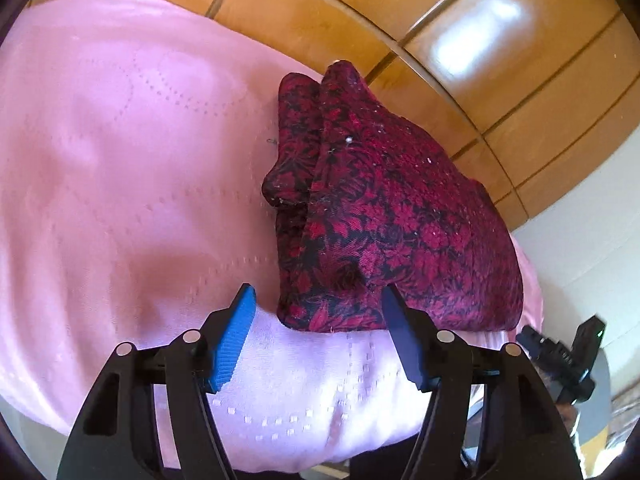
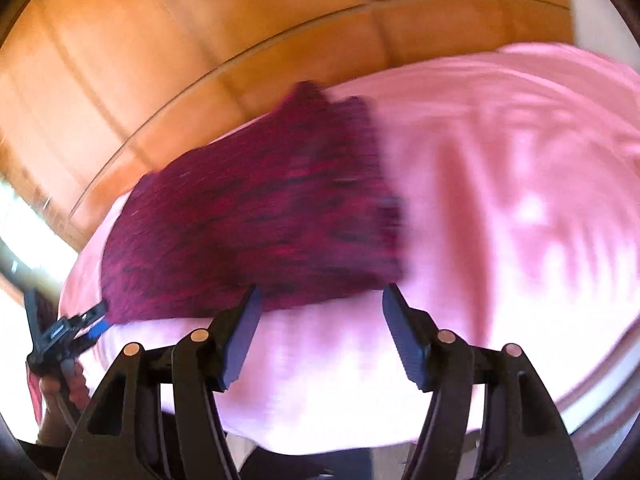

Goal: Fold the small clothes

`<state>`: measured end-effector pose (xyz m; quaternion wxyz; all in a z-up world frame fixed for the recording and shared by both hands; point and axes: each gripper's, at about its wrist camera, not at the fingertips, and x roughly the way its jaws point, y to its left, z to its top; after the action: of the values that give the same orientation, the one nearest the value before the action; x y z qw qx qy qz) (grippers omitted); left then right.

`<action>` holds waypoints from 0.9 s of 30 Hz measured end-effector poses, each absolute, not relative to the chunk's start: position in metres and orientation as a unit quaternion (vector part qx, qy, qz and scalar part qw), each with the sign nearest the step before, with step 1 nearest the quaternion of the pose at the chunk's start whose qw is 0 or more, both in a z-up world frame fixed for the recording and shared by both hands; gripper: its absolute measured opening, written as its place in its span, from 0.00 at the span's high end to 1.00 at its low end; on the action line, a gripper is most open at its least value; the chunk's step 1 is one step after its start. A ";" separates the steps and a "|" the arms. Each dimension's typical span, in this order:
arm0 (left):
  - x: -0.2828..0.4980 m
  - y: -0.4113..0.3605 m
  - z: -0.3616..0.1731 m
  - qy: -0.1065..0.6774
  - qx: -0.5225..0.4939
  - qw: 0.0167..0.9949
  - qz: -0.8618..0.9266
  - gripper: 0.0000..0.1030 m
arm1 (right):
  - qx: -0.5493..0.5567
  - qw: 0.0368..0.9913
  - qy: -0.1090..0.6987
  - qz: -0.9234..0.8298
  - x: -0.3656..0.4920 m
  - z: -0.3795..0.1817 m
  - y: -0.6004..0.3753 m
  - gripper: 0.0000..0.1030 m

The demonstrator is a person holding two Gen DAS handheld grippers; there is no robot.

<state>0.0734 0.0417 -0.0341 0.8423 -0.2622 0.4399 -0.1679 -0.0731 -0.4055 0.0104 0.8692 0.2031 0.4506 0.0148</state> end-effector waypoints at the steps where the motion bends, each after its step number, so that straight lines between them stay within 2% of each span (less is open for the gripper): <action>1: 0.074 0.041 -0.035 0.440 -0.264 0.841 -0.170 0.40 | 0.210 0.867 0.452 0.005 -0.074 0.008 -0.413 0.39; 2: 0.076 0.039 -0.037 0.441 -0.264 0.840 -0.173 0.53 | 0.222 0.865 0.450 0.001 -0.073 0.005 -0.421 0.40; 6: 0.078 0.036 -0.040 0.444 -0.267 0.838 -0.173 0.75 | 0.220 0.869 0.442 0.020 -0.051 0.004 -0.418 0.40; 7: 0.078 0.038 -0.039 0.443 -0.266 0.839 -0.170 0.82 | 0.204 0.871 0.447 0.017 -0.044 0.002 -0.412 0.44; 9: 0.076 0.041 -0.035 0.440 -0.264 0.841 -0.170 0.87 | 0.161 0.868 0.470 0.008 -0.031 0.000 -0.396 0.66; 10: 0.073 0.043 -0.032 0.438 -0.264 0.842 -0.172 0.89 | 0.148 0.868 0.474 0.003 -0.030 0.002 -0.395 0.83; 11: 0.070 0.046 -0.029 0.437 -0.264 0.842 -0.175 0.91 | 0.152 0.868 0.473 0.007 -0.032 0.007 -0.397 0.87; 16: 0.059 0.050 -0.020 0.438 -0.260 0.841 -0.182 0.91 | 0.169 0.869 0.465 0.018 -0.058 0.034 -0.406 0.90; 21: 0.062 0.052 -0.027 0.461 -0.258 0.830 -0.177 0.90 | 0.175 0.854 0.490 0.007 -0.060 0.013 -0.409 0.90; 24: 0.071 0.053 -0.013 0.445 -0.240 0.848 -0.158 0.86 | 0.171 0.858 0.485 0.004 -0.050 0.015 -0.407 0.88; 27: 0.082 0.056 0.002 0.419 -0.242 0.863 -0.148 0.67 | 0.148 0.873 0.464 -0.005 -0.042 0.031 -0.402 0.72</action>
<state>0.0820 0.0559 0.0016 0.8627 -0.2415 0.4191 -0.1475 -0.0419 -0.4017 0.0305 0.8735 0.1479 0.4639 -0.0053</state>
